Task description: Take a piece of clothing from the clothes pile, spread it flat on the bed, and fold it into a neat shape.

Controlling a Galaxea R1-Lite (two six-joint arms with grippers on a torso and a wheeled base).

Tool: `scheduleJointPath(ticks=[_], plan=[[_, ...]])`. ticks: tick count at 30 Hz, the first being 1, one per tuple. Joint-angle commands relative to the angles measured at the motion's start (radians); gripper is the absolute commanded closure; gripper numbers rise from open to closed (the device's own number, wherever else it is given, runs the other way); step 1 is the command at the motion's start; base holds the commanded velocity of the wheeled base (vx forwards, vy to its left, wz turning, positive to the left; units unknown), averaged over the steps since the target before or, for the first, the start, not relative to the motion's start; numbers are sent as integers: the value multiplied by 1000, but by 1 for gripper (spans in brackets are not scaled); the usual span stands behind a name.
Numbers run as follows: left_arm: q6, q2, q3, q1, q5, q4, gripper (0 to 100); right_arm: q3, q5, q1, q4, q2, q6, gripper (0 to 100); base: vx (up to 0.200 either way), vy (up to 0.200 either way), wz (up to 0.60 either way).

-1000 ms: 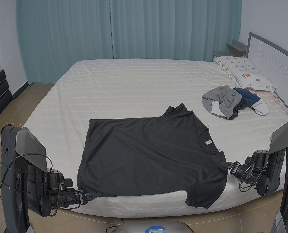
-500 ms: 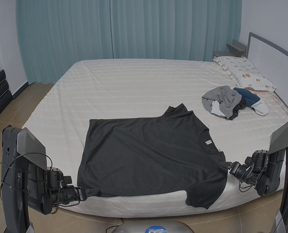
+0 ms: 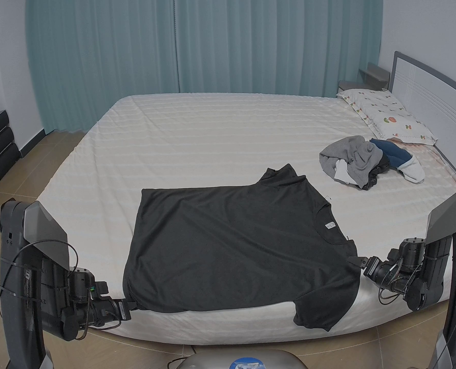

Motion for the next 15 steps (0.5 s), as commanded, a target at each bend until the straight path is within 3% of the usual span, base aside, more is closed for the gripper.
scheduleJointPath(ticks=[1,11,15], plan=[[0,-3,6,16,-1,-11,100,1,0,1,-7,0,0,0,0,0,0],[-31,-30,-6,16,-8,-11,100,73,26,22,-7,-43,-6,0,0,0,0],[-205,-113,-39,11,-4,-11,100,83,28,34,-7,-27,-17,0,0,0,0]])
